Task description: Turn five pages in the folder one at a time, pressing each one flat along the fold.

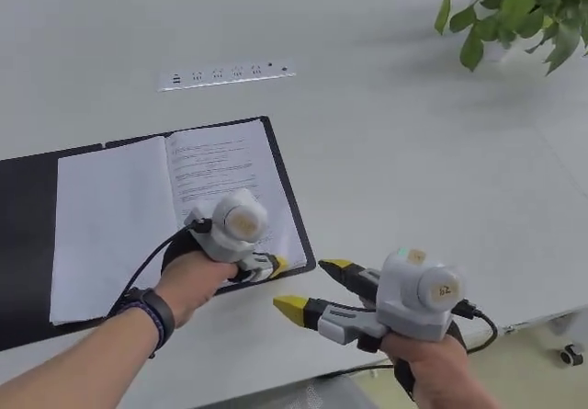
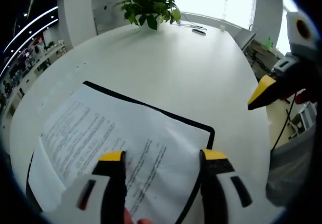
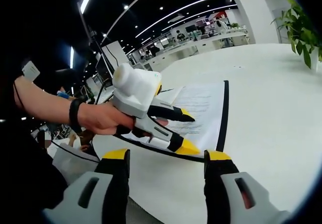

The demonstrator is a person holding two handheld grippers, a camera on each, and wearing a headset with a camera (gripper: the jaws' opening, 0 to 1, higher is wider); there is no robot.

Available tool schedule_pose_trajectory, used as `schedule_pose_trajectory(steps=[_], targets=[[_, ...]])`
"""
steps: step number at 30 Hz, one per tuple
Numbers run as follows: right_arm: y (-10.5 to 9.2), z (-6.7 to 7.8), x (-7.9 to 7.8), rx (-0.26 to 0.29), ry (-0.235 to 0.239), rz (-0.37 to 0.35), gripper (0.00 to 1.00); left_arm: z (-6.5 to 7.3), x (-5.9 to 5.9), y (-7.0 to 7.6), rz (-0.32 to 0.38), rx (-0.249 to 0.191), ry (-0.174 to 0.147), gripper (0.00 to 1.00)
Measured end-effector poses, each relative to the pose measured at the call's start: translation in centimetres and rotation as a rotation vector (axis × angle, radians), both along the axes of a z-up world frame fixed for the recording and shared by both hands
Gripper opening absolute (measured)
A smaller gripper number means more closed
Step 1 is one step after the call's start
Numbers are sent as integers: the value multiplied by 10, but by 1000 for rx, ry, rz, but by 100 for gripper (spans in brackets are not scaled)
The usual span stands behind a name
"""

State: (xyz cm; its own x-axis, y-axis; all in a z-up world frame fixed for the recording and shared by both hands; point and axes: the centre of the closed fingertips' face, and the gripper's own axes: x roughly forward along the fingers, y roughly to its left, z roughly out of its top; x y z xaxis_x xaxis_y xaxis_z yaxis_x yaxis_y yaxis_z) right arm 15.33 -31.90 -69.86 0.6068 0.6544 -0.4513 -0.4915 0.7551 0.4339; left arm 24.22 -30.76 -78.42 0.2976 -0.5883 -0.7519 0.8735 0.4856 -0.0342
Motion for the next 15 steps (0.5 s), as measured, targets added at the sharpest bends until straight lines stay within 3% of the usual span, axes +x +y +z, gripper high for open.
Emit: schedule_pose_trajectory(steps=[12,15], targets=[[-6,-5,26,6,12,12,54,2,4,3,12,-16,-11,54],[-10,-10,36,-17,12,36,54,2,8,6,41,-45,-22,49]])
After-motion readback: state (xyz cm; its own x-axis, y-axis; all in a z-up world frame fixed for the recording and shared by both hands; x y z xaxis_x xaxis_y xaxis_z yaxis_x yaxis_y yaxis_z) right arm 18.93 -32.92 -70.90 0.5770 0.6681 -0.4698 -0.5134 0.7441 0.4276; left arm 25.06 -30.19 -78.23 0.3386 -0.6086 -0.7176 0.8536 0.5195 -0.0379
